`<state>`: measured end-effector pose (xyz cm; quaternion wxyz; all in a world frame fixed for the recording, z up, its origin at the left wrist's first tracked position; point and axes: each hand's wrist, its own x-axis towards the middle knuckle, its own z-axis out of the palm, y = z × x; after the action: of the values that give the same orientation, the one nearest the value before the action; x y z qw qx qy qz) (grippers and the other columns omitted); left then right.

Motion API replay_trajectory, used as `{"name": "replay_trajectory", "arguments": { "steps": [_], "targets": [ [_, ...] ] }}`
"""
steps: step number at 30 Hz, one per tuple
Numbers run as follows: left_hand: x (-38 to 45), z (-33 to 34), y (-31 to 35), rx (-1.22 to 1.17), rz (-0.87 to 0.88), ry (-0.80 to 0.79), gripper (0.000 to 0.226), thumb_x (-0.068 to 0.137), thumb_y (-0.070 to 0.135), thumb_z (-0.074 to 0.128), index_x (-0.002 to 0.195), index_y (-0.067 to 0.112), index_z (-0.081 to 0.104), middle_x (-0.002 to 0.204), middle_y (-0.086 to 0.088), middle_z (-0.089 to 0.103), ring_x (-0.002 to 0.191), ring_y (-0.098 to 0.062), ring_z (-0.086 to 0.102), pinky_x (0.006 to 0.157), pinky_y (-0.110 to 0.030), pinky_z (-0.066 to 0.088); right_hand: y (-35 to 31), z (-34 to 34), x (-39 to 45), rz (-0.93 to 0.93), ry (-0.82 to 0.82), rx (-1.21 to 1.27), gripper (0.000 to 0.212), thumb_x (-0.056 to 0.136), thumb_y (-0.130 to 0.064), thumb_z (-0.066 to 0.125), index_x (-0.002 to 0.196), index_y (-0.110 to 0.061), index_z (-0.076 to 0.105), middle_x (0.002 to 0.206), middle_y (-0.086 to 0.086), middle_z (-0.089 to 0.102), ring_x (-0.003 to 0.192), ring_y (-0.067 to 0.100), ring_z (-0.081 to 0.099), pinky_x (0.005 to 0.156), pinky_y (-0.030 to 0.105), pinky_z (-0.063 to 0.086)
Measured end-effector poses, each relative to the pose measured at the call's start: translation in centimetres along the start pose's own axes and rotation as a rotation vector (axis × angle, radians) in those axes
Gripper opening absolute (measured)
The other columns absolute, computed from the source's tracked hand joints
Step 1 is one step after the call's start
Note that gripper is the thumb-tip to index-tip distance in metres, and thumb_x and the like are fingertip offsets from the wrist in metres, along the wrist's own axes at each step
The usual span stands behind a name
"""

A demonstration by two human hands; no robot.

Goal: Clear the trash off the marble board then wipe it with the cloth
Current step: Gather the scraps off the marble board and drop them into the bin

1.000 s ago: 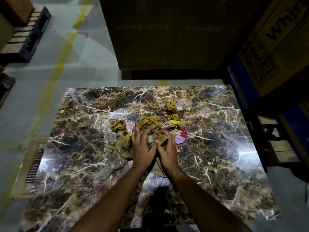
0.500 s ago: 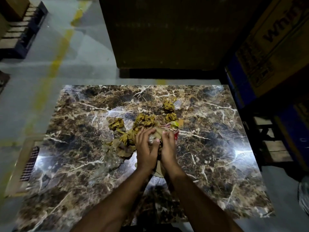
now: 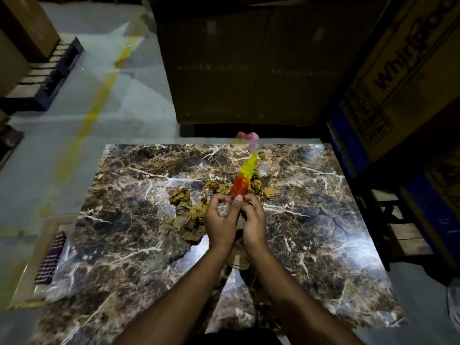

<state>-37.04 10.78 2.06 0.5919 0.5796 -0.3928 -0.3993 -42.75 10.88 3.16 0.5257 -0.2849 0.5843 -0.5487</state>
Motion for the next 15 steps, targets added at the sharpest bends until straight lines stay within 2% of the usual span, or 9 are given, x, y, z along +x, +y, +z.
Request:
{"name": "replay_trajectory", "arguments": {
  "steps": [2,3,5,7,9,10,11,12,15],
  "targets": [
    [0.1,0.0,1.1,-0.035,-0.043,0.002,0.045,0.085,0.052,0.073,0.082,0.008,0.063,0.075,0.004,0.064,0.066,0.000,0.058,0.060,-0.013,0.044,0.9,0.1,0.0,-0.054,-0.001,-0.013,0.038,0.080,-0.048,0.054,0.093,-0.017,0.071,0.121,0.023,0.059,0.116,0.039,0.057,0.101,0.060,0.047],
    [0.2,0.0,1.5,-0.050,-0.060,0.006,0.043,0.087,0.044,0.076,0.082,0.003,0.064,0.073,0.001,0.065,0.063,0.002,0.058,0.058,-0.012,0.043,0.4,0.1,-0.4,-0.037,0.008,-0.012,0.042,0.083,-0.052,0.054,0.094,-0.016,0.071,0.119,0.024,0.060,0.116,0.039,0.058,0.102,0.061,0.047],
    [0.4,0.2,2.0,-0.055,-0.078,0.016,0.029,0.089,0.026,0.076,0.078,0.002,0.065,0.070,-0.002,0.066,0.061,-0.001,0.060,0.059,-0.016,0.046,-0.7,0.3,-0.8,-0.020,0.049,0.056,0.050,0.092,-0.054,0.056,0.104,-0.008,0.070,0.117,0.025,0.065,0.112,0.031,0.065,0.100,0.051,0.051],
    [0.5,0.4,2.3,-0.073,-0.101,0.041,0.022,0.087,0.024,0.076,0.073,0.012,0.065,0.072,-0.005,0.068,0.067,-0.012,0.063,0.065,-0.028,0.050,-1.3,0.5,-0.8,-0.051,0.042,0.111,0.038,0.102,-0.037,0.057,0.110,-0.001,0.067,0.115,0.020,0.067,0.099,0.017,0.069,0.087,0.035,0.055],
    [0.6,0.5,2.5,-0.103,-0.099,0.079,0.014,0.081,0.029,0.069,0.073,0.018,0.064,0.076,-0.004,0.070,0.073,-0.018,0.063,0.072,-0.036,0.050,-1.5,0.8,-0.4,-0.095,0.021,0.109,0.012,0.102,-0.021,0.058,0.100,-0.010,0.062,0.102,0.012,0.066,0.085,0.015,0.066,0.073,0.030,0.053],
    [0.7,0.5,2.7,-0.112,-0.079,0.089,0.010,0.080,0.029,0.066,0.076,0.021,0.064,0.078,-0.001,0.069,0.076,-0.018,0.063,0.073,-0.037,0.050,-1.9,1.0,-0.6,-0.097,0.015,0.117,0.009,0.100,-0.020,0.062,0.096,-0.017,0.055,0.096,0.009,0.063,0.078,0.015,0.062,0.067,0.030,0.050],
    [0.7,0.3,3.0,-0.115,-0.037,0.088,0.003,0.081,0.027,0.065,0.080,0.024,0.064,0.082,0.005,0.069,0.080,-0.017,0.063,0.074,-0.036,0.050,-2.2,1.1,-0.6,-0.093,0.019,0.108,0.019,0.097,-0.022,0.067,0.096,-0.024,0.048,0.096,0.009,0.061,0.075,0.015,0.060,0.065,0.031,0.047],
    [0.7,0.2,3.3,-0.117,-0.004,0.079,0.007,0.083,0.022,0.065,0.087,0.029,0.065,0.088,0.010,0.069,0.086,-0.015,0.064,0.077,-0.033,0.051,-2.4,1.1,-0.5,-0.091,0.030,0.114,0.026,0.093,-0.023,0.070,0.100,-0.030,0.046,0.102,0.009,0.062,0.076,0.016,0.061,0.065,0.033,0.047],
    [1.0,-0.1,3.8,-0.149,0.034,0.013,0.032,0.088,0.000,0.061,0.100,0.027,0.074,0.104,0.010,0.073,0.100,-0.008,0.068,0.080,-0.024,0.055,-3.0,0.9,-0.3,-0.181,-0.030,0.173,0.057,0.096,0.001,0.059,0.135,-0.039,0.051,0.131,-0.008,0.059,0.102,0.009,0.067,0.077,0.026,0.056]
  ]
}}
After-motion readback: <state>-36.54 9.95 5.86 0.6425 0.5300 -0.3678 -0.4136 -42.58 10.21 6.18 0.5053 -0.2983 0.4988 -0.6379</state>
